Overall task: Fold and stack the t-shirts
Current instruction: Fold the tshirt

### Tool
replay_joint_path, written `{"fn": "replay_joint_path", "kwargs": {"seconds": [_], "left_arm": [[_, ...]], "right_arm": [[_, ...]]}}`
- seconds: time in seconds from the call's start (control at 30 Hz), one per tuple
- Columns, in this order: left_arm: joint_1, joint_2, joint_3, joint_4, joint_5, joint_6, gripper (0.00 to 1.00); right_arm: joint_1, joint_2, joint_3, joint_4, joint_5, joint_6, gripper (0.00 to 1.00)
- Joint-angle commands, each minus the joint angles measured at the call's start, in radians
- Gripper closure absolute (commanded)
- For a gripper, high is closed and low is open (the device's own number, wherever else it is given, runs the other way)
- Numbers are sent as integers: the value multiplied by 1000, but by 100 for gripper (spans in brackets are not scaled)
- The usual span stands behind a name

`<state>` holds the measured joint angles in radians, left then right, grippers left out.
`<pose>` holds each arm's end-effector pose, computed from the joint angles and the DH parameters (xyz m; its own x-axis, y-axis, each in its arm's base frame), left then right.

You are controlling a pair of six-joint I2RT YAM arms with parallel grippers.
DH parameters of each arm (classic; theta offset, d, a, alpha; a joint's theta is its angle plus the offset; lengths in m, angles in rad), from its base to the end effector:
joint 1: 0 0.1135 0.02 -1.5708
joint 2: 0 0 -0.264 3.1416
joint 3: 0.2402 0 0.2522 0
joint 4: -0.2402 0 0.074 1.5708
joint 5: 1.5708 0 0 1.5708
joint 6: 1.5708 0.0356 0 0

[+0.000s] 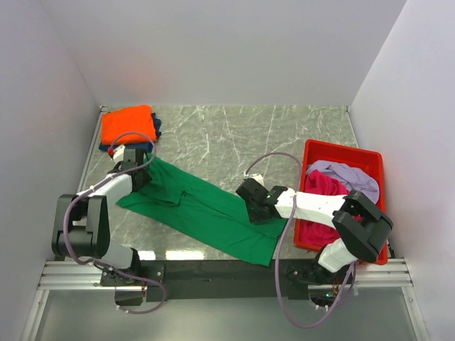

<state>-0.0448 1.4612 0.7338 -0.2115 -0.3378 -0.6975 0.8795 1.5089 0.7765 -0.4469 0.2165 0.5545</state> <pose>0.2778 -0.0006 0.1710 -0.5194 -0.5833 -0.6245 -0.6352 0.7524 -0.1744 0.1764 0.2012 0.1573 -0.8697 -0.2443 -0.4289 -0.2850 0.9580 0.0321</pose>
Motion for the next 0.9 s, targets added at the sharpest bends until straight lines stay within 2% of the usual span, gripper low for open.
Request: {"fn": "replay_joint_path", "kwargs": {"seconds": [0.0,0.23,0.6,0.87], "left_arm": [[14,13,1,15,-23,-31,57],[28,28,-2,15,-10,-23,57],[31,-145,-76,-5,-21,-37,57],[31,-95,-57,-2,26,-27,58]], "right_arm": [[6,-7,-34,-1,-5,-14,73],[6,-3,-36,10,-16,-16,73],[6,2,-32,4,-14,-16,73],[7,-18,-45,-4,-8,-8,73]]}}
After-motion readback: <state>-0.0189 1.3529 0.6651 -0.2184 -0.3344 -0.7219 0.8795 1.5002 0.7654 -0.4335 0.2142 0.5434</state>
